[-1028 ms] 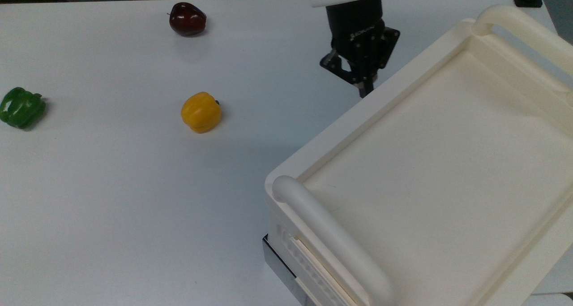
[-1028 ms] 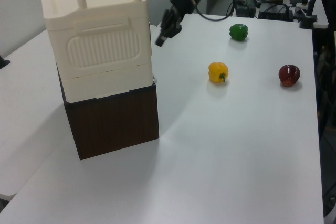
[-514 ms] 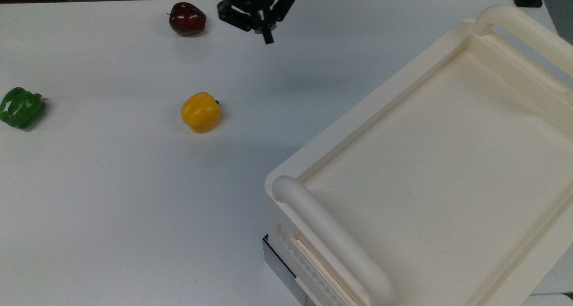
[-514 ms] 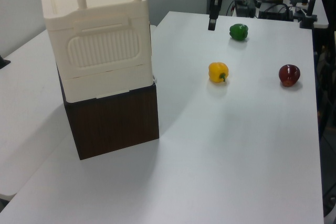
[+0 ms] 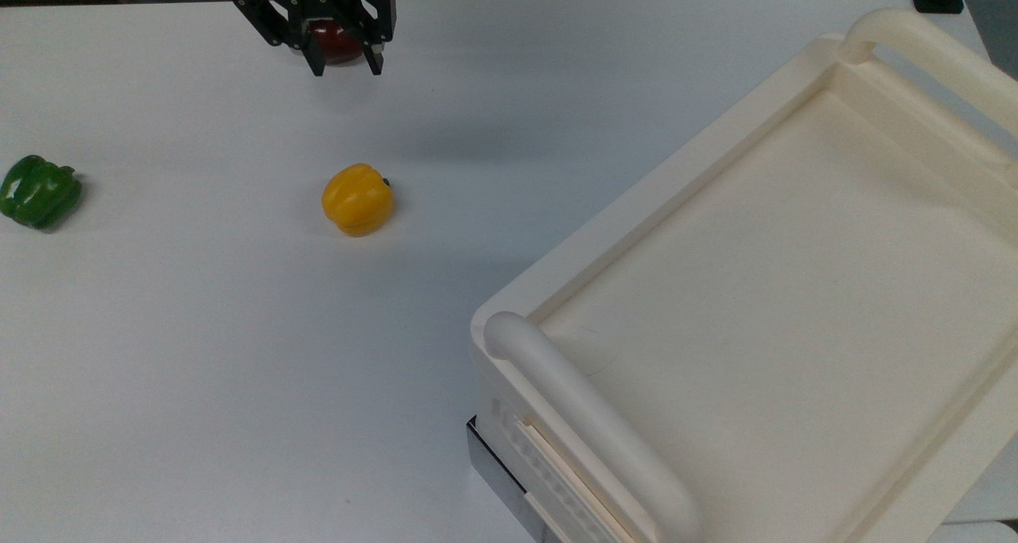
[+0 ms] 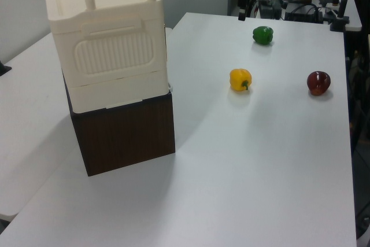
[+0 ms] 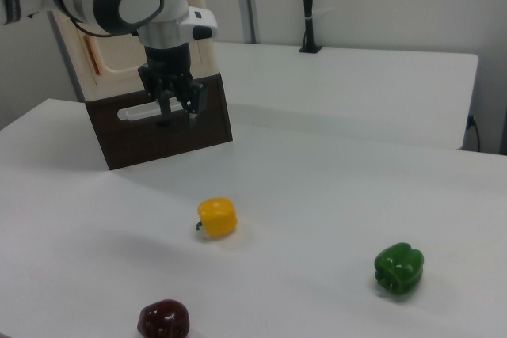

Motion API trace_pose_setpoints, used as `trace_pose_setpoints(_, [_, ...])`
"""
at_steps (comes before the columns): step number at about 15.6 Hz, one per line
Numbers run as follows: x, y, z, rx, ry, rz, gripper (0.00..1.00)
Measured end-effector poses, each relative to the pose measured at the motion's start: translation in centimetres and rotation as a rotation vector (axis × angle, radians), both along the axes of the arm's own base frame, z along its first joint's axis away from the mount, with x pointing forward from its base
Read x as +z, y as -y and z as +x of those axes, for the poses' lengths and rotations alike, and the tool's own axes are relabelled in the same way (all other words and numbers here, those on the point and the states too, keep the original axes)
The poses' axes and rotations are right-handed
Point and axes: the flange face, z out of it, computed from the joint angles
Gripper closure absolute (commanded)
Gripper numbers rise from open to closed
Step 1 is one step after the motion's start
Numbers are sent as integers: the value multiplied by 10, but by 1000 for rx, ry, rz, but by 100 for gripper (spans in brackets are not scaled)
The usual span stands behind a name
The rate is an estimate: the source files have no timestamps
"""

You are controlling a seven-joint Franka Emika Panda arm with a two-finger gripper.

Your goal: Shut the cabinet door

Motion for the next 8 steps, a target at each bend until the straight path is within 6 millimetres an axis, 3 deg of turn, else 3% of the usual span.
trace_pose_setpoints(8, [-4,4,-3,28,-41,-133,0])
